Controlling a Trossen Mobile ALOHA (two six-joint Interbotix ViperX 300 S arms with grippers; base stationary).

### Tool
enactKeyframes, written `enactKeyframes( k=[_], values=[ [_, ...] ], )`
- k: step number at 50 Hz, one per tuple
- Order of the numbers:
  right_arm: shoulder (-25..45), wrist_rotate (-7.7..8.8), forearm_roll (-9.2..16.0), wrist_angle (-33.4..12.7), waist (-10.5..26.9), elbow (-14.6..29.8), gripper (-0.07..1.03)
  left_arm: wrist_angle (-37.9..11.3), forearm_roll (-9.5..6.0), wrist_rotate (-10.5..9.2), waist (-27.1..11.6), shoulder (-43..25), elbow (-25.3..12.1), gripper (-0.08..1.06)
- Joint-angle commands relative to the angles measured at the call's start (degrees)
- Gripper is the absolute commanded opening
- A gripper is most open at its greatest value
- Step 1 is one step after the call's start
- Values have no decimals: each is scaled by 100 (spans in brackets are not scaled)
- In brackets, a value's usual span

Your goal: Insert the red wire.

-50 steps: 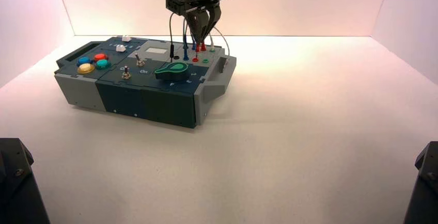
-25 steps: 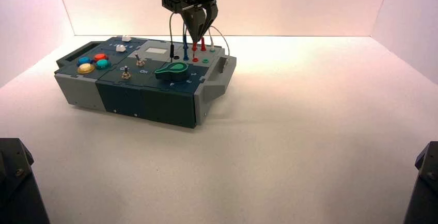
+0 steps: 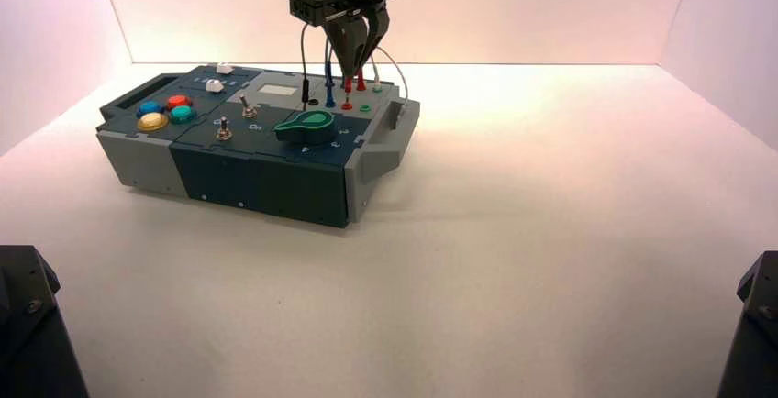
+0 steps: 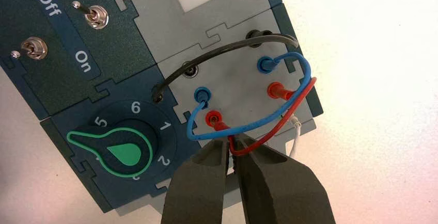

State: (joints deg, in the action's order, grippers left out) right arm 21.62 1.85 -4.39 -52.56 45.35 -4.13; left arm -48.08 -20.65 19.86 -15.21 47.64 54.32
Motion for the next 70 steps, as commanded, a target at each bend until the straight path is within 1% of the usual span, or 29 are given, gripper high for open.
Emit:
enactKeyframes(
  k=[1, 26, 34, 70],
  values=[
    [-88, -18, -18, 18, 26, 141, -2, 26, 0, 9, 0, -18, -149, 5],
    [-18, -18, -18, 35, 26, 185, -2, 26, 9, 18, 0, -26, -149, 5],
    [-35, -18, -79, 44, 26, 211, -2, 35, 9, 18, 0, -26, -149, 5],
    [-35, -26, -193, 18, 18, 255, -2, 35, 9, 26, 0, -35, -141, 5]
  ],
)
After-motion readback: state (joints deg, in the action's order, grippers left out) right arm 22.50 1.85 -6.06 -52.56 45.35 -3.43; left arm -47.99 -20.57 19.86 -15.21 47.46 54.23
